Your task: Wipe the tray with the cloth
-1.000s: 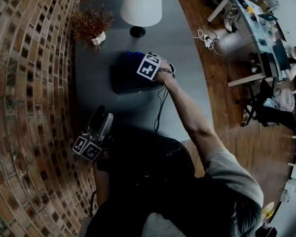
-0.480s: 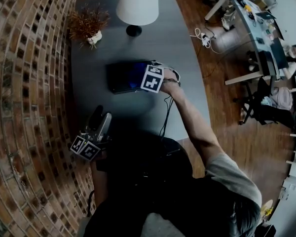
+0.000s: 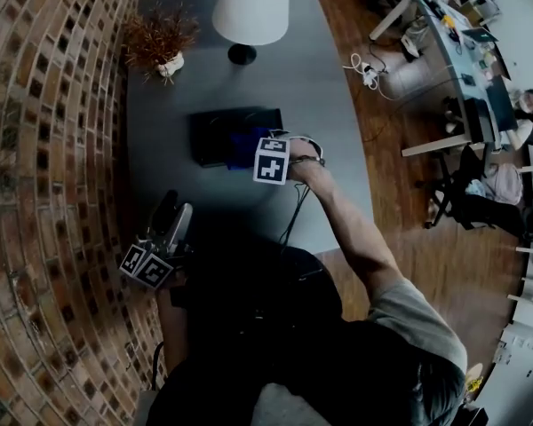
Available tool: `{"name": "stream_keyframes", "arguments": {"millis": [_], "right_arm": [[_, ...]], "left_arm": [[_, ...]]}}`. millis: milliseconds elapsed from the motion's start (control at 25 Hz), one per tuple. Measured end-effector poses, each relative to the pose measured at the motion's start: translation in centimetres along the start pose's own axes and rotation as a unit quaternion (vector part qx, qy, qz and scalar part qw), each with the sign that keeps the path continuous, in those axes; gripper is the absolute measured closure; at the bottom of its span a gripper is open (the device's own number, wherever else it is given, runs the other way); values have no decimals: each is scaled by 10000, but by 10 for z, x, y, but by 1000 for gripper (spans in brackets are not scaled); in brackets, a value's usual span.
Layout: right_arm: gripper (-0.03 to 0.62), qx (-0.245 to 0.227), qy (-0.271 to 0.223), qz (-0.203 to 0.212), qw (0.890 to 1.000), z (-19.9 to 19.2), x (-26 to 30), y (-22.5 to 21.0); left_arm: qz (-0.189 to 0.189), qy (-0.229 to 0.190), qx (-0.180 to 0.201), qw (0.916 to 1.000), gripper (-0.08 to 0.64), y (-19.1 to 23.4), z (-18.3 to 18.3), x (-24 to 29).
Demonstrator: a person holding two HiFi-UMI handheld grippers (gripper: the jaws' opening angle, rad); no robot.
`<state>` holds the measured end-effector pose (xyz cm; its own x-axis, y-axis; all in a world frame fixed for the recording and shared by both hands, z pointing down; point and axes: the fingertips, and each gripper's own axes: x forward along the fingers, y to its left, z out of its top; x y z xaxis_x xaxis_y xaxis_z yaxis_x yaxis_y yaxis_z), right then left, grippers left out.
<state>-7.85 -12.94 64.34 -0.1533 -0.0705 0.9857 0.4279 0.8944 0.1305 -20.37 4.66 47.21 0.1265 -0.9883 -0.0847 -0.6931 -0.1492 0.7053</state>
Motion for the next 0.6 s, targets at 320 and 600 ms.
{"name": "stream_keyframes", "arguments": {"millis": [320,600], "right_arm": [[407,1319,-447,-1524,9784,-31,-33,-119],[417,-134,755,-1651,9833,-45,8,-123]], "left_arm": [[-214,146,-7,9997,313,-8,-8,12],[-193,83,73,9998,313,-14,-1,9]]}}
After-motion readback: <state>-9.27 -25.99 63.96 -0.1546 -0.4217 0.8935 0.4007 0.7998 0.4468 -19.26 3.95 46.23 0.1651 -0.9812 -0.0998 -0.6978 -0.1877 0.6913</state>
